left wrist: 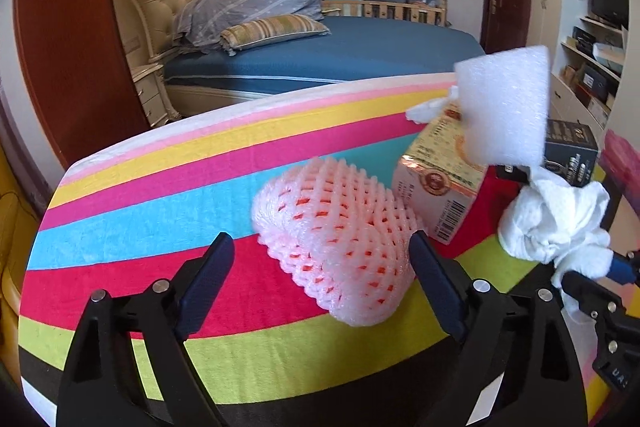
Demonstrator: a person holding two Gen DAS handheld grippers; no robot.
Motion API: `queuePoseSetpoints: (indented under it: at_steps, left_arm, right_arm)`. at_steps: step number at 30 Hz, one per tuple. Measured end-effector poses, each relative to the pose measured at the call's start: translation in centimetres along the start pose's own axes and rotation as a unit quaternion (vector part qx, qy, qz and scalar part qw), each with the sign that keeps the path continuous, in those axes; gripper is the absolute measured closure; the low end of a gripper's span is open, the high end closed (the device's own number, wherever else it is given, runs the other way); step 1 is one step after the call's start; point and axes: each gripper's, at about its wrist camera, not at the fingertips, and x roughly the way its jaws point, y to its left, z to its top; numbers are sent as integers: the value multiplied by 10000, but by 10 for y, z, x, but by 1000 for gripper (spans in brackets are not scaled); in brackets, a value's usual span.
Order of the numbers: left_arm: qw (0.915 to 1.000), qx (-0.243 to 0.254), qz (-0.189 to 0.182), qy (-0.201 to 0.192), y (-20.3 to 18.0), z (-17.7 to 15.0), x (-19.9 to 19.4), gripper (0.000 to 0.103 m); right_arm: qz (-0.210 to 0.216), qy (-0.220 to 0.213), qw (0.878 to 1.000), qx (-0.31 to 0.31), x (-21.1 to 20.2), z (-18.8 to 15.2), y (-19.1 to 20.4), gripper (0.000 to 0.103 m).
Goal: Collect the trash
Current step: 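Grasp a pink foam net with the left tool while the right tool grasps white tissue, then carry the pink net and white tissue to the wastebasket with both tools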
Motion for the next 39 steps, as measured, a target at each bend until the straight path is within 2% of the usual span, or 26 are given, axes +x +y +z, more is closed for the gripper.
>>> queuePoseSetpoints:
  at_steps: [6, 8, 9, 10, 13, 18, 25, 39]
  left_arm:
    - [9995, 44, -298, 91, -2, -1, 3, 41]
    - [9985, -55, -540, 107, 5, -4, 2, 60]
    - [9982, -83, -591, 85, 6, -5, 1, 62]
    - [9982, -90, -597, 39, 9, -6, -1, 68]
    - [9989, -19, -443, -178, 5, -10, -11, 75]
    - [9979, -3, -279, -582, 5, -17, -33, 76]
    - [9966, 60, -232, -795, -5, -27, -50, 77]
    - [9957, 96, -197, -898, -8, -27, -56, 77]
  right_arm:
    - [-141, -20, 9999, -78, 0, -1, 3, 75]
    - [-181, -32, 9997, -145, 0, -1, 5, 75]
    - [-199, -32, 9996, -193, 0, -1, 7, 75]
    - [-208, -34, 9995, -222, 0, -1, 8, 75]
    - [-231, -50, 9993, -284, 0, -1, 10, 75]
    - [-190, -116, 9996, -197, -2, 0, 6, 75]
    - [-158, -202, 9997, -58, -5, 0, 1, 75]
    - [-4, -503, 9980, 383, -17, -7, -18, 75]
